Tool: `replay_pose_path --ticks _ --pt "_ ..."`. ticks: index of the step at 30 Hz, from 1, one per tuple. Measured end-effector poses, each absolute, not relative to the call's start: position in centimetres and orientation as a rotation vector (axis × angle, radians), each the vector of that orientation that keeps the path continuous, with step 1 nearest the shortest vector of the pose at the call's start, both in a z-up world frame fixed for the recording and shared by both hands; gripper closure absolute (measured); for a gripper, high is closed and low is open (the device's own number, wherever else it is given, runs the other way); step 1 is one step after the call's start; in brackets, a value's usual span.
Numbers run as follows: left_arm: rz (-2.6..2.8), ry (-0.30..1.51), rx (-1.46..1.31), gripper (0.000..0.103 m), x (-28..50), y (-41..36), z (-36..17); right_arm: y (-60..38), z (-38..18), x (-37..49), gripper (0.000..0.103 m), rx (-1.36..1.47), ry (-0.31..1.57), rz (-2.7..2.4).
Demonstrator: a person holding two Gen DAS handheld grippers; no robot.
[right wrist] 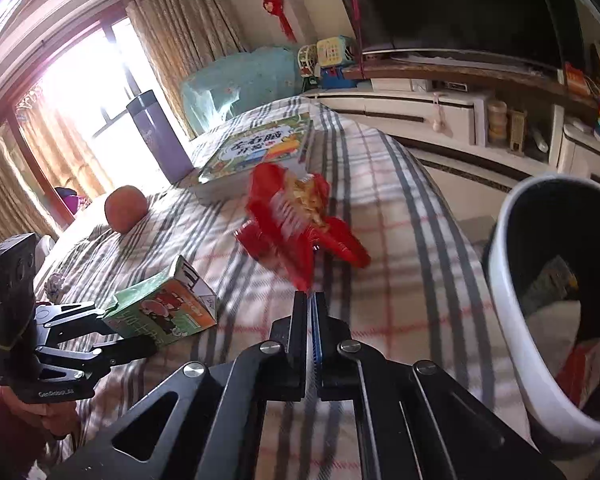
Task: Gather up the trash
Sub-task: 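Grasp the green juice box with the left tool while the right tool grasps the red snack bag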
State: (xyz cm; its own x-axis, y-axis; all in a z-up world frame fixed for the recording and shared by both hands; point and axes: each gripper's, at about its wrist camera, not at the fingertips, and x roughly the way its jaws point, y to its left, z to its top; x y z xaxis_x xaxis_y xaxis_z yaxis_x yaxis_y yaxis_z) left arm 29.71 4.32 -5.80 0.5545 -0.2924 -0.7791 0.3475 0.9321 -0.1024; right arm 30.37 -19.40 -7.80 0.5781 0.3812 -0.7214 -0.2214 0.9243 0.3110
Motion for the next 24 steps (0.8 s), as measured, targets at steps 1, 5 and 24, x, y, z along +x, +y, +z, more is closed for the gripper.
replay_pose_path --ticks 1,5,24 --pt "-0.364 0.907 0.083 0.058 29.5 4.1 -5.8 -19.7 -7.8 30.1 0.101 0.201 0.889 0.358" --pt "-0.330 0.883 0.115 0.045 28.8 3.6 -5.4 -19.8 -7.6 29.5 0.094 0.197 0.889 0.364" --pt "-0.386 0.869 0.046 0.071 30.4 2.7 -6.4 -16.5 -7.1 32.8 0.097 0.025 0.860 0.399"
